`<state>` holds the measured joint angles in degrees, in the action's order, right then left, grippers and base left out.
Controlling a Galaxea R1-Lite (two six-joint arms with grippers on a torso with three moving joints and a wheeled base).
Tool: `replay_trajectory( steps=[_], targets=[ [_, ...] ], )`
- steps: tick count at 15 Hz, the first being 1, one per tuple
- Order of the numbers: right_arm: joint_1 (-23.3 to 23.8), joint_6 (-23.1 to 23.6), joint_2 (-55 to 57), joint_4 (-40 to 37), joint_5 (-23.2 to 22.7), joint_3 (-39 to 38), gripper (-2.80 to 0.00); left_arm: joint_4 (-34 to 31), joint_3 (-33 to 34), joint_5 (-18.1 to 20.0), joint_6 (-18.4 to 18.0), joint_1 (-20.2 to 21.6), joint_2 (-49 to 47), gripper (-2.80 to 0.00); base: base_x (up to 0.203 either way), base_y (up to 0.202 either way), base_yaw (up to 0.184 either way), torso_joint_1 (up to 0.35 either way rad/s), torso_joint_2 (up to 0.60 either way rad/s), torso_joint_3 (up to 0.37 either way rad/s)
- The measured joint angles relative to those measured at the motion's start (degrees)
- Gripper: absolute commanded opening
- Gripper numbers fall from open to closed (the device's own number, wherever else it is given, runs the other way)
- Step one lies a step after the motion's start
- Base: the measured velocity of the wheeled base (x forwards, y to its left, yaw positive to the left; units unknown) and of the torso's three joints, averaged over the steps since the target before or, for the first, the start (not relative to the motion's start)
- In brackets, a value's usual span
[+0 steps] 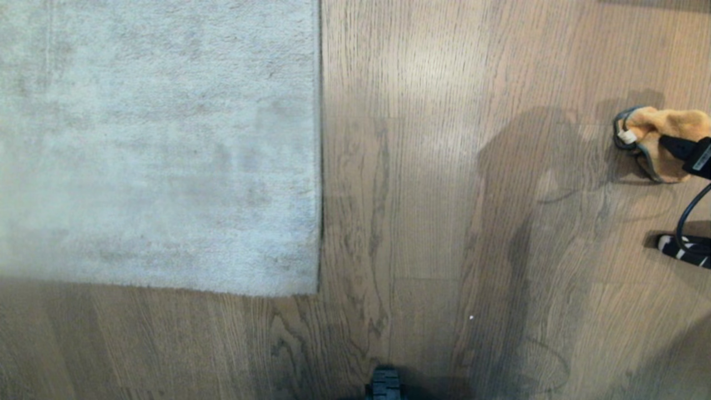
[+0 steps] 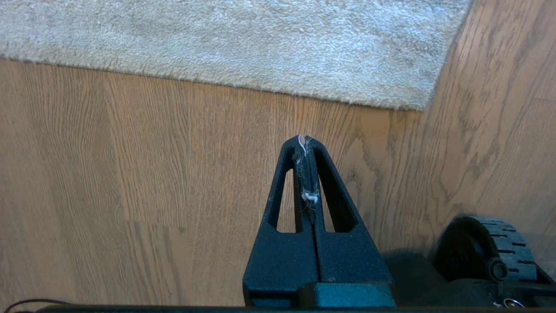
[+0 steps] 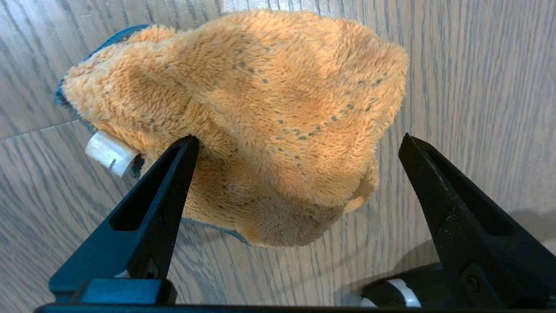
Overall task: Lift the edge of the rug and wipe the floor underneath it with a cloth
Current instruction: Pick up the rag
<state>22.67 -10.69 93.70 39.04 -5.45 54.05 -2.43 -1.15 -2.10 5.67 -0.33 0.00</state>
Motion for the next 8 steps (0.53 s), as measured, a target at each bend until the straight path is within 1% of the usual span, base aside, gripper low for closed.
replay_trajectory(
  steps=[2, 4, 8],
  targets=[
    [0.0, -1.28, 1.01, 2.69, 0.0, 0.0, 0.0, 0.01, 0.0, 0.01, 0.03, 0.0, 0.0, -2.8, 0.0, 0.0, 0.0, 0.0, 0.0, 0.0],
    [0.0, -1.52, 2.06, 4.84, -0.02, 0.0, 0.0, 0.0, 0.0, 0.01, 0.0, 0.0, 0.0, -2.8, 0.0, 0.0, 0.0, 0.0, 0.0, 0.0],
    [0.0, -2.82, 3.15, 5.5, -0.04, -0.11, 0.0, 0.01, 0.0, 0.02, 0.02, 0.0, 0.0, -2.8, 0.0, 0.0, 0.0, 0.0, 0.0, 0.0]
  ],
)
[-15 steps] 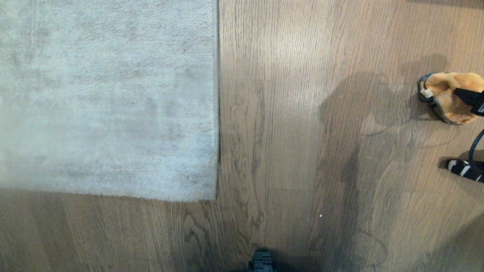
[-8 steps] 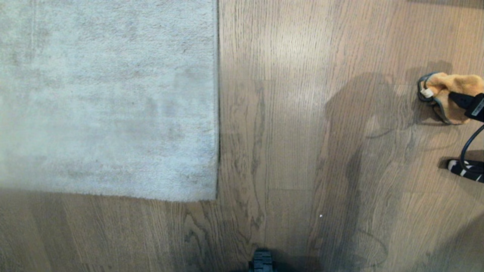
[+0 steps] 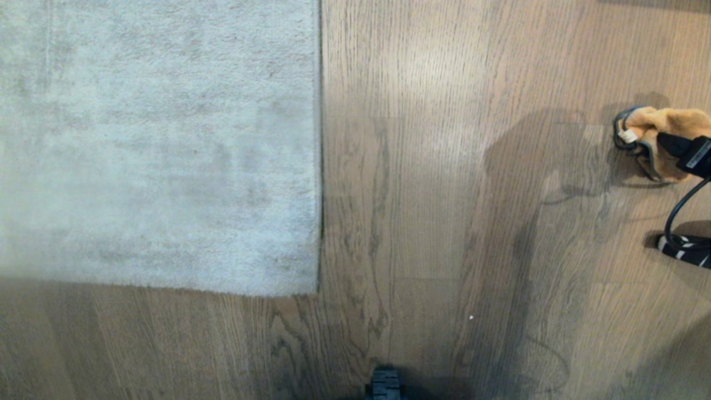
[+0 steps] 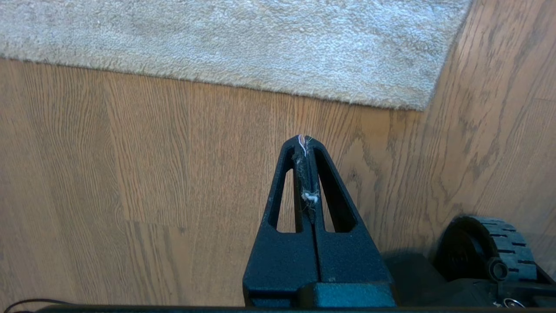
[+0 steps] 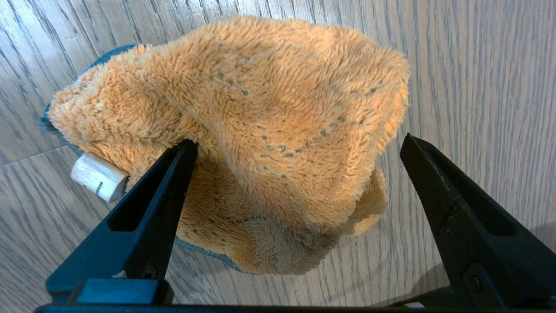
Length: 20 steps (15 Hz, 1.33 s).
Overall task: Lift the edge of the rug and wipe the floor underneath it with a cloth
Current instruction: Pick up the rag
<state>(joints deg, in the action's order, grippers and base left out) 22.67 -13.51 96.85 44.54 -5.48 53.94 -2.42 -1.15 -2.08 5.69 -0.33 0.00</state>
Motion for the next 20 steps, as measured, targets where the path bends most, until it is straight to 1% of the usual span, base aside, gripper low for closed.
replay_trajectory(
  steps=[1, 2, 9, 14, 17, 20],
  targets=[
    [0.0, 0.01, 0.11, 0.02, -0.01, -0.24, 0.0, 0.0, 0.0, 0.0, 0.01, 0.0, 0.0, -2.8, 0.0, 0.0, 0.0, 0.0, 0.0, 0.0],
    [0.0, 0.11, 0.17, 0.07, 0.01, -0.5, -2.8, 0.0, 0.0, 0.0, 0.0, 0.0, 0.0, -2.8, 0.0, 0.0, 0.0, 0.0, 0.0, 0.0],
    [0.09, -0.36, -0.22, 0.29, -0.03, -1.72, -2.8, 0.03, 0.0, 0.0, 0.0, -0.02, 0.0, -2.8, 0.0, 0.0, 0.0, 0.0, 0.0, 0.0],
    [0.09, -0.63, -2.02, 6.87, -0.24, -7.2, -2.8, 0.0, 0.0, 0.0, 0.01, 0.0, 0.0, -2.8, 0.0, 0.0, 0.0, 0.0, 0.0, 0.0],
    [0.11, -0.64, -4.34, 6.89, -0.33, -10.03, -2.8, 0.0, 0.0, 0.02, -0.02, 0.0, 0.0, -2.8, 0.0, 0.0, 0.0, 0.0, 0.0, 0.0],
    [0.11, -0.68, -7.45, 6.31, -1.71, -12.3, -2.8, -0.01, 0.0, 0.0, 0.0, 0.0, 0.0, -2.8, 0.0, 0.0, 0.0, 0.0, 0.0, 0.0]
  ],
)
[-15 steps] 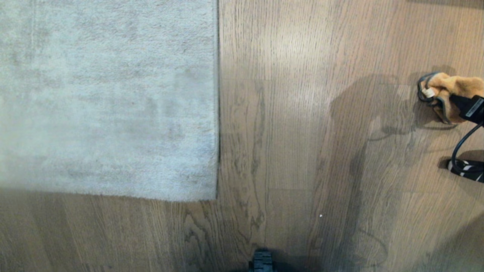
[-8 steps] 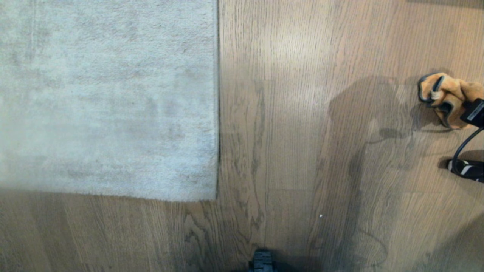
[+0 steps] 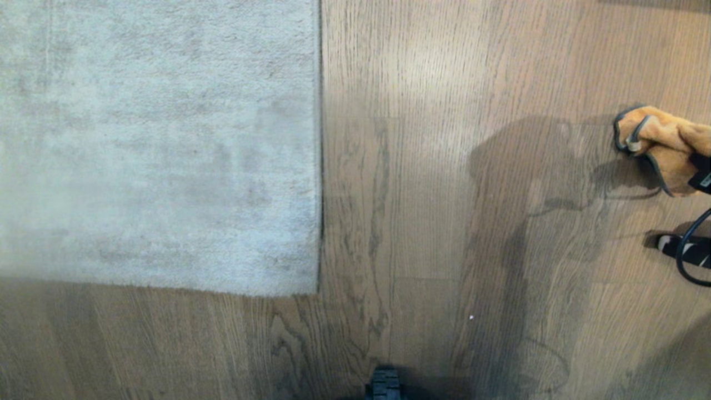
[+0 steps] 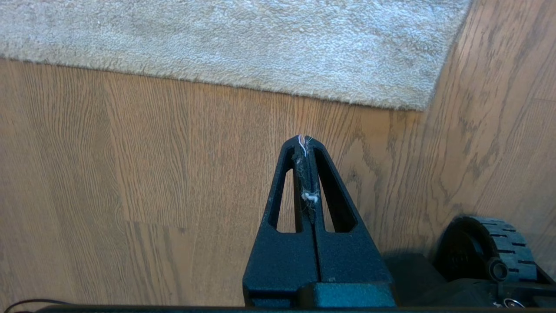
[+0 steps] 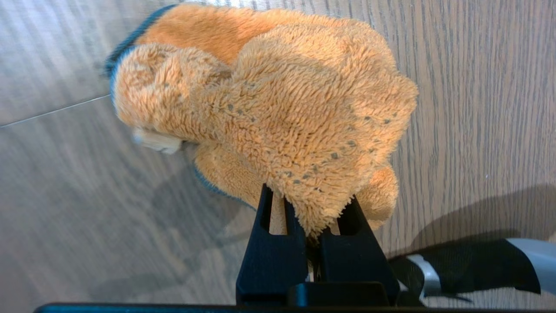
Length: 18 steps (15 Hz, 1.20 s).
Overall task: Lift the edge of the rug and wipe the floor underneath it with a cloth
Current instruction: Pick up the rag
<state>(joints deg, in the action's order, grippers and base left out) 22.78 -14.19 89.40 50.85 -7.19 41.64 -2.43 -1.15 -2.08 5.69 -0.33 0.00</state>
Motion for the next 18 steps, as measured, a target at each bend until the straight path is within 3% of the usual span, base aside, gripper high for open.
replay_trajectory(
  steps=[9, 18],
  targets=[
    [0.0, -0.06, -11.82, -1.04, -3.56, -7.96, -2.8, 0.0, 0.0, 0.0, 0.01, -0.02, 0.0, -2.8, 0.0, 0.0, 0.0, 0.0, 0.0, 0.0],
    [-0.22, 0.47, -23.62, -5.99, -3.55, -16.12, -2.8, 0.01, 0.0, 0.0, 0.03, -0.02, 0.0, -2.8, 0.0, 0.0, 0.0, 0.0, 0.0, 0.0]
  ],
)
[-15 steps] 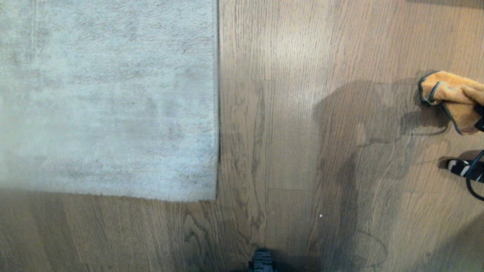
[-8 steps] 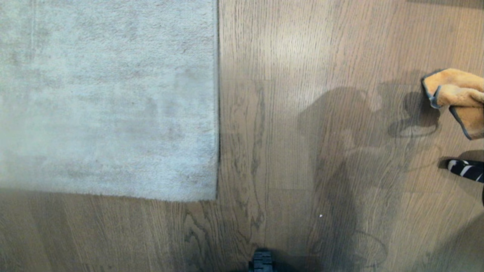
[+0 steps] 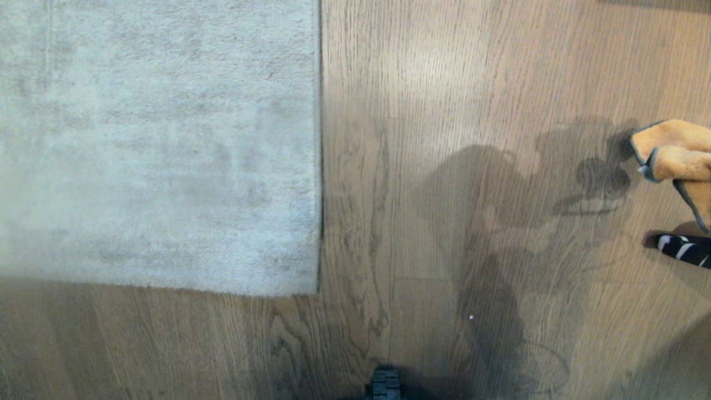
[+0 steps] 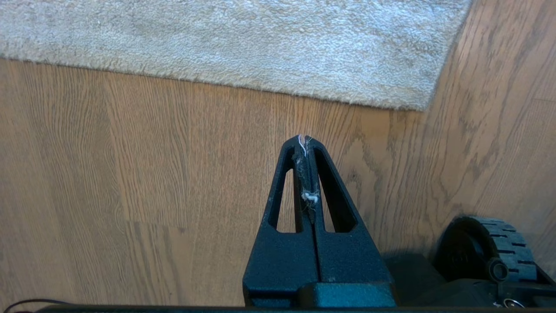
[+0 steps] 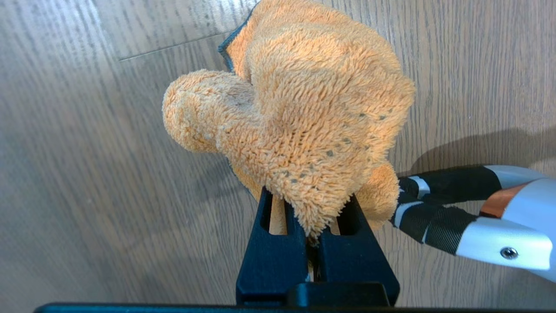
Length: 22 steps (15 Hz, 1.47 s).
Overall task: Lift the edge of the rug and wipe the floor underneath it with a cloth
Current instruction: Pick up the rag, then lift up the carpet
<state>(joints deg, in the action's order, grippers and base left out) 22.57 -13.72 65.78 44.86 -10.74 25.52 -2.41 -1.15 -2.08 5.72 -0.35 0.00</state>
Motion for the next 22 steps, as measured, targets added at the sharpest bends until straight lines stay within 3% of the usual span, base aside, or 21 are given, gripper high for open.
replay_trajectory(
  steps=[3, 6, 10, 20, 22],
  targets=[
    [-1.93, 2.79, -2.71, -2.17, 0.18, -1.24, -2.8, 0.02, 0.0, 0.0, -0.05, 0.0, 0.0, -2.8, 0.0, 0.0, 0.0, 0.0, 0.0, 0.0],
    [-7.84, 5.98, -6.52, -3.64, 0.83, -3.67, -2.8, 0.01, 0.0, 0.0, -0.03, 0.02, 0.0, -2.8, 0.0, 0.0, 0.0, 0.0, 0.0, 0.0],
    [-16.02, 12.47, -15.12, -10.25, 6.44, -9.0, -2.8, -0.01, 0.0, 0.0, -0.03, 0.02, 0.0, -2.8, 0.0, 0.0, 0.0, 0.0, 0.0, 0.0],
    [-17.97, 13.59, -44.01, -38.07, 8.16, -15.09, -2.8, -0.01, 0.0, 0.0, -0.05, 0.02, 0.0, -2.8, 0.0, 0.0, 0.0, 0.0, 0.0, 0.0],
    [-18.0, 13.97, -47.38, -40.27, 9.03, -16.59, -2.8, 0.0, 0.0, 0.02, -0.03, 0.02, 0.0, -2.8, 0.0, 0.0, 0.0, 0.0, 0.0, 0.0]
  ],
)
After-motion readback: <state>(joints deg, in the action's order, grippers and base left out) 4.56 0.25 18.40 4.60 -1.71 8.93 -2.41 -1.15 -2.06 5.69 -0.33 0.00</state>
